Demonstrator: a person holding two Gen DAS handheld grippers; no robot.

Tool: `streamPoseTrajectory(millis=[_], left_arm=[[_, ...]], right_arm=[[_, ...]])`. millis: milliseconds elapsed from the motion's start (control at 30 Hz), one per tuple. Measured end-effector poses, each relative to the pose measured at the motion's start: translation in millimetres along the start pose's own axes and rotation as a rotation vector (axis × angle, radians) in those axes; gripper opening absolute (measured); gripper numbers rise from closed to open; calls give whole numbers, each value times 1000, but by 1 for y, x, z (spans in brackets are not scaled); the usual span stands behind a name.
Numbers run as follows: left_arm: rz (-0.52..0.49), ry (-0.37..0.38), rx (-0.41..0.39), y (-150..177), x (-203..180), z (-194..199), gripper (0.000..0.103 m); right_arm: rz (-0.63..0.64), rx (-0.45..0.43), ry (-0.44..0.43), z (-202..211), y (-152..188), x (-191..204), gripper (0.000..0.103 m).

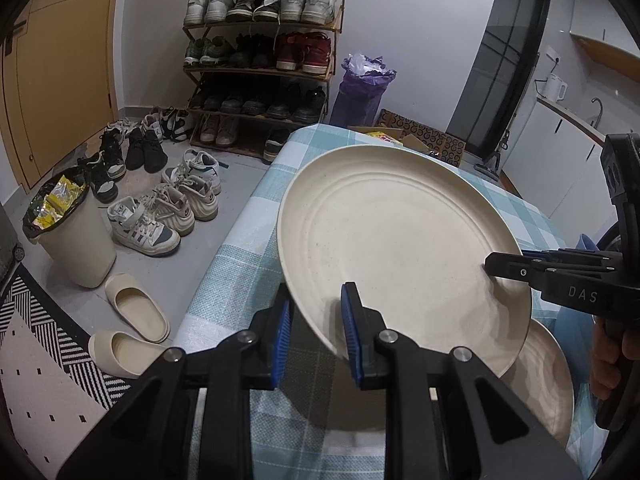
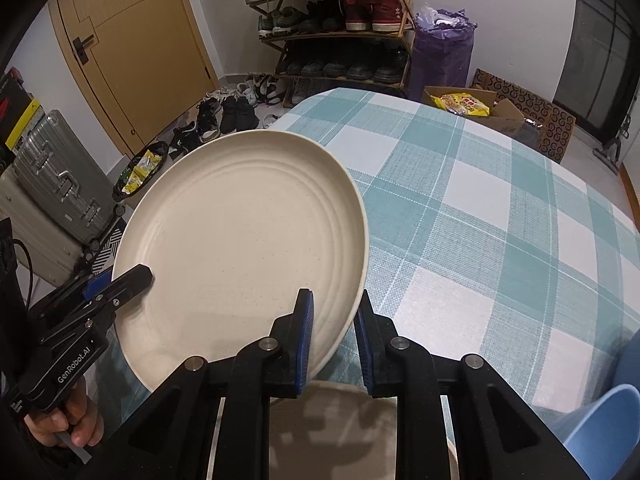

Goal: Organize plates and bowls
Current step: 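Lift the cream plate off the table with both tools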

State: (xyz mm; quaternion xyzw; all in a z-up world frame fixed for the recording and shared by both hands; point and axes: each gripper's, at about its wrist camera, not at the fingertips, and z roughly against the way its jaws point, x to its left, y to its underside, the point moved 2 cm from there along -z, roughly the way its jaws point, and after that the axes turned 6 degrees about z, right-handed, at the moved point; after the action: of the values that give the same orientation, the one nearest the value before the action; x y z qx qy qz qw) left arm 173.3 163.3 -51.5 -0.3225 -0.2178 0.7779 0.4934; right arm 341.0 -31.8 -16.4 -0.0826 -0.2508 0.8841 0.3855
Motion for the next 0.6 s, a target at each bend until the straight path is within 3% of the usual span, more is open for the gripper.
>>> streamPoseTrajectory(millis=[600], left_arm=[[-82, 4, -34, 6, -37, 27, 22]], right_arm=[[-38, -80, 15, 50, 30, -16, 21]])
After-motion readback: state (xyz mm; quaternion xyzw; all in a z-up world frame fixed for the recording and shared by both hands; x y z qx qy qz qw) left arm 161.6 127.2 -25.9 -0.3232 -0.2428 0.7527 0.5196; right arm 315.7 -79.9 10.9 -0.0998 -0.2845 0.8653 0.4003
